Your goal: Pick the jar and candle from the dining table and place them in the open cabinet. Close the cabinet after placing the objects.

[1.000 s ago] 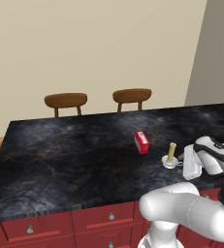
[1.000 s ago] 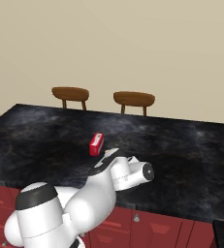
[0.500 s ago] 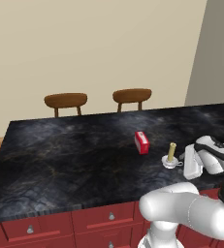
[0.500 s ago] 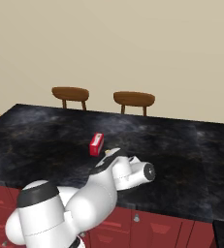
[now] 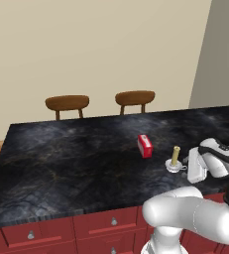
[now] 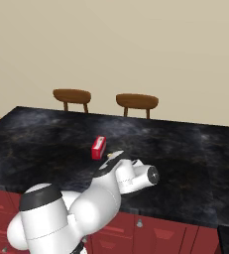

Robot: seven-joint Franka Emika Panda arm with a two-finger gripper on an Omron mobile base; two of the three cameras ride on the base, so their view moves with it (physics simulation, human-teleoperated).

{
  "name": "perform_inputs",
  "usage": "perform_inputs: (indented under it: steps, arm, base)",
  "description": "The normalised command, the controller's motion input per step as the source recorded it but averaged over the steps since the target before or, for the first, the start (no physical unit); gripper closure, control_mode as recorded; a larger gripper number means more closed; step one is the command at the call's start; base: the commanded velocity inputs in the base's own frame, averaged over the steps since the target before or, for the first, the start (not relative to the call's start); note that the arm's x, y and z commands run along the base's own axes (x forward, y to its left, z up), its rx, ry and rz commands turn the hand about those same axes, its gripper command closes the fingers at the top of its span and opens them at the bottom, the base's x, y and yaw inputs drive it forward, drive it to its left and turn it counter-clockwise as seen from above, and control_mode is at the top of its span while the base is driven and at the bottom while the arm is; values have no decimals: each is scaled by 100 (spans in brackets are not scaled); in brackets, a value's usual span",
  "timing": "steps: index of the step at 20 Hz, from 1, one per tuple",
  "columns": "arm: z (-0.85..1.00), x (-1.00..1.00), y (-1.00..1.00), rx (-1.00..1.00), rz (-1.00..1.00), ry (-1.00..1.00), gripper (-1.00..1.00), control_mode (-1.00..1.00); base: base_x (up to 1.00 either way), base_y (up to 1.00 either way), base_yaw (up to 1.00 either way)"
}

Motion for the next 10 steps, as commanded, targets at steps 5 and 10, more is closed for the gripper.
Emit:
perform_inputs:
  steps: [5,10]
  arm:
    - [-2,1,0,0,0,0,100,-100]
    - [-4,5,1,0,0,0,100,-100]
  base:
    - [0,0,0]
    - [0,0,0]
